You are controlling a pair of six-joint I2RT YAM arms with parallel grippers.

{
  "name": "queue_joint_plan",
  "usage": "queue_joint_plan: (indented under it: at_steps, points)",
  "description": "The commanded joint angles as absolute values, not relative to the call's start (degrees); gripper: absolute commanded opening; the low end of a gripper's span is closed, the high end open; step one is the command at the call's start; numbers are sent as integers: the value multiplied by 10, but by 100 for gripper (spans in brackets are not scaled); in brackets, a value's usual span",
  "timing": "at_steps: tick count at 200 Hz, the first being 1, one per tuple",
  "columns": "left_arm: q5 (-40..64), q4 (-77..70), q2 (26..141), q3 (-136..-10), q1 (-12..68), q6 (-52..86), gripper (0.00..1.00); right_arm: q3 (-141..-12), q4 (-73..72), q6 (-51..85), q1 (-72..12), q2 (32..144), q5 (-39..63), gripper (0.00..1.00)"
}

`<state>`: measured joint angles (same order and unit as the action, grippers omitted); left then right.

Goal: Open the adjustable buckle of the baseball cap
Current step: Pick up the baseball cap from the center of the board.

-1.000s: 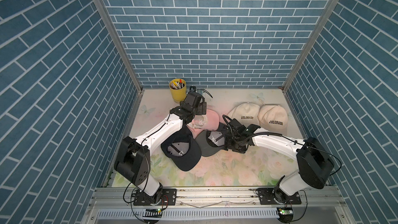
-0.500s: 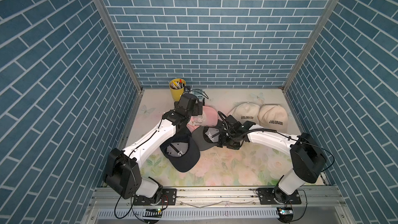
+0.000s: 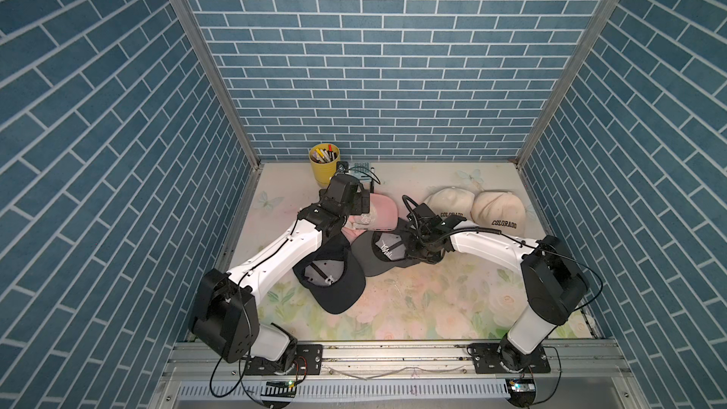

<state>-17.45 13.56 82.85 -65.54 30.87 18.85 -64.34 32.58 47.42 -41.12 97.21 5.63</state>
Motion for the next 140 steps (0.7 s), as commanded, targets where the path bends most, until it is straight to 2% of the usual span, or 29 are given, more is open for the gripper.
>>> queue_joint_plan:
  at_steps: [1, 35, 44, 59, 91, 140]
  points:
    - [-171, 129, 817, -642, 303, 201, 100, -654, 325, 441, -375, 965, 48, 38]
    - [-172, 129, 816, -645, 302, 201, 100, -743, 388, 339, -368, 1012, 41, 36]
    - [-172, 128, 816, -646, 302, 202, 100, -767, 415, 326, -367, 1022, 15, 40]
    - [-173, 127, 814, -645, 301, 201, 100, -787, 447, 321, -367, 1016, -21, 51]
    - [-170, 120, 810, -636, 294, 201, 100, -742, 466, 419, -384, 937, -22, 60]
    - [-142, 107, 815, -625, 281, 204, 100, -683, 422, 545, -453, 919, 44, 61]
